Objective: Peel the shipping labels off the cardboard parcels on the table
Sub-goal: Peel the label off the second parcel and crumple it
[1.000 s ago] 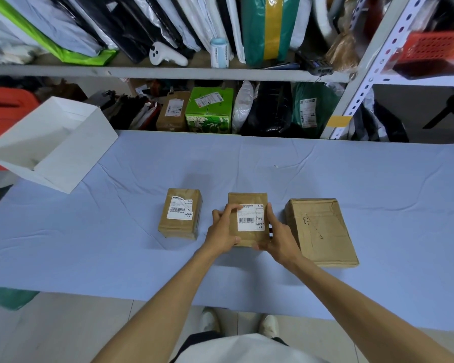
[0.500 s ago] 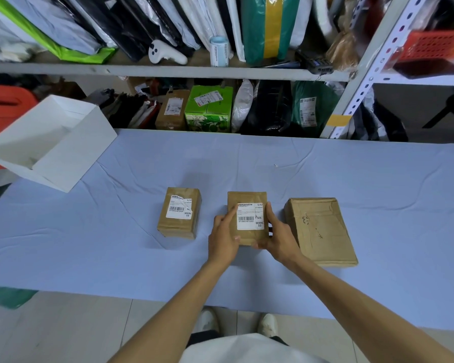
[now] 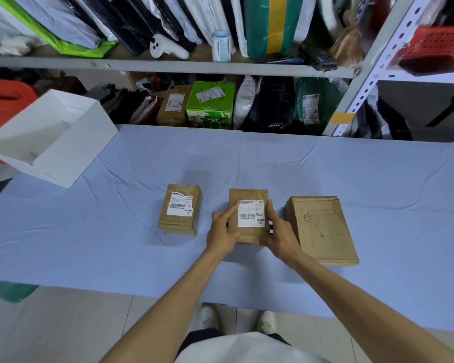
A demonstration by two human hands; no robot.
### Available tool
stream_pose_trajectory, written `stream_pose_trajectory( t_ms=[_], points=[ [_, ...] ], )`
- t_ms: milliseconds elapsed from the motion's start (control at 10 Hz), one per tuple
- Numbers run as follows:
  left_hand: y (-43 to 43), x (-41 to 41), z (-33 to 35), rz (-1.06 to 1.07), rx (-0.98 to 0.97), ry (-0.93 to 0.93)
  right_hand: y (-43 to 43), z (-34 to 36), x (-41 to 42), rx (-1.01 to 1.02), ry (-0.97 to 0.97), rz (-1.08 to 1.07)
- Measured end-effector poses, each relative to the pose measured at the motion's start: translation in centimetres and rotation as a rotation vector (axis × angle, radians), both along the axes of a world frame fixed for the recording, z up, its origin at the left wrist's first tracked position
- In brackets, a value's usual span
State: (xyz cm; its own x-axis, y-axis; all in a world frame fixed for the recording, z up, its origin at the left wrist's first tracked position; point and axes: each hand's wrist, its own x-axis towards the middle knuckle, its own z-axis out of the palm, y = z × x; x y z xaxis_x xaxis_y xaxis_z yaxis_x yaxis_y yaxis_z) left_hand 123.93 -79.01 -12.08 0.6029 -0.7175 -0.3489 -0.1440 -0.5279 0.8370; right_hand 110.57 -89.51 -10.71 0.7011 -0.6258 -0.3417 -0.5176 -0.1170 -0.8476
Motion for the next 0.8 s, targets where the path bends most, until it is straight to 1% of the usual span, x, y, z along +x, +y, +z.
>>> stream_pose_trajectory(
  t_ms=[200,300,400,500,600,700,800],
  points=[
    [-0.1,0.5,0.2,0.038,-0.081,0.074,0.0,0.0,-0.1,-0.105,0.035,0.028],
    [-0.1,0.7,0.7,0.046,-0.082,0.106,0.1,-0.2,-0.2,-0.252,0.047,0.074],
    [-0.1,1.2,1.4,0.017,-0.049,0.132,0.2,-0.5,-0.3,-0.233,0.056,0.103],
    [-0.3,1.8,2.2,-0.031,-0.013,0.165,0.5,0.4,-0.4,-0.29,0.077,0.161],
    [-0.5,2.4,2.7,-0.092,0.031,0.188,0.8,1.0,-0.2,-0.195,0.024,0.056],
    [-0.4,2.2,2.7,-0.129,0.053,0.19,0.5,1.0,-0.1,-0.162,0.091,0.05],
    [-0.1,1.9,2.3,-0.046,-0.028,0.192,0.5,1.3,-0.1,-0.083,0.051,0.017]
  ],
)
